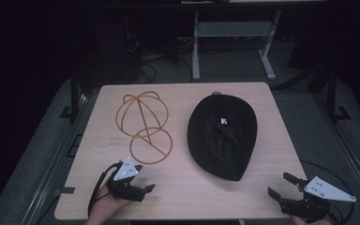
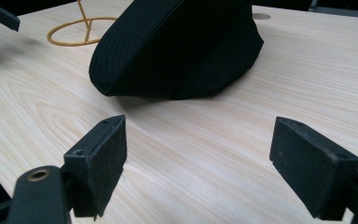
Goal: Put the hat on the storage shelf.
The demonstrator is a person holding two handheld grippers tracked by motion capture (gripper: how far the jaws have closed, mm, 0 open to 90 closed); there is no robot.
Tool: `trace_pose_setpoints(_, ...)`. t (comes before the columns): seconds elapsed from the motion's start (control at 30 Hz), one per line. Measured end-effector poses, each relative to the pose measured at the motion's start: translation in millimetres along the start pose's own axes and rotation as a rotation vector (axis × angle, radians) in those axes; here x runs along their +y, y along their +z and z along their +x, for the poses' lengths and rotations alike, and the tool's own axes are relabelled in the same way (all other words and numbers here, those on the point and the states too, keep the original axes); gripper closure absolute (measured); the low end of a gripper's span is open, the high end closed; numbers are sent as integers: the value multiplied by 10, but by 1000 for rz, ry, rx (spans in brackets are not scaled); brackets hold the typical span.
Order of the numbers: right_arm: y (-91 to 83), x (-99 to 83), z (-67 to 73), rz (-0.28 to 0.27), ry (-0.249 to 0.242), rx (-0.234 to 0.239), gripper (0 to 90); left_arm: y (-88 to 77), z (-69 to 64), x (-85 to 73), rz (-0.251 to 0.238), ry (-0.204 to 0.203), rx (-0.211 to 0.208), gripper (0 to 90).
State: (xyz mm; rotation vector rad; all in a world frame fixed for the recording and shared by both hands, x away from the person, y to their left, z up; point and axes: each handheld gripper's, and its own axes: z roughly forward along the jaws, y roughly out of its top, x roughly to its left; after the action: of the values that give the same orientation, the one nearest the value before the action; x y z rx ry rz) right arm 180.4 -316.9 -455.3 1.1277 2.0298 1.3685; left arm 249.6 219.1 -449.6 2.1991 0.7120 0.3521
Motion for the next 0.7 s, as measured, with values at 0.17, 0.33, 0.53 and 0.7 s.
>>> trace_pose_setpoints(0.17, 9, 6, -6, -1, 6, 2, 180, -12, 16, -9, -2, -2, 1, 170)
trace_pose_setpoints(0.33, -3, 3, -4, -6, 12, 0, 179, -15, -3, 14, -12, 5, 1, 170)
trace_pose_setpoints(0.53, 0, 8, -7, -10, 19, -1, 177, -2, -55, 55, -11, 34, -5, 170)
trace_pose_setpoints(0.7, 5, 11, -5, -9, 19, 2, 176, 44, -135, 121, -14, 53, -16, 170)
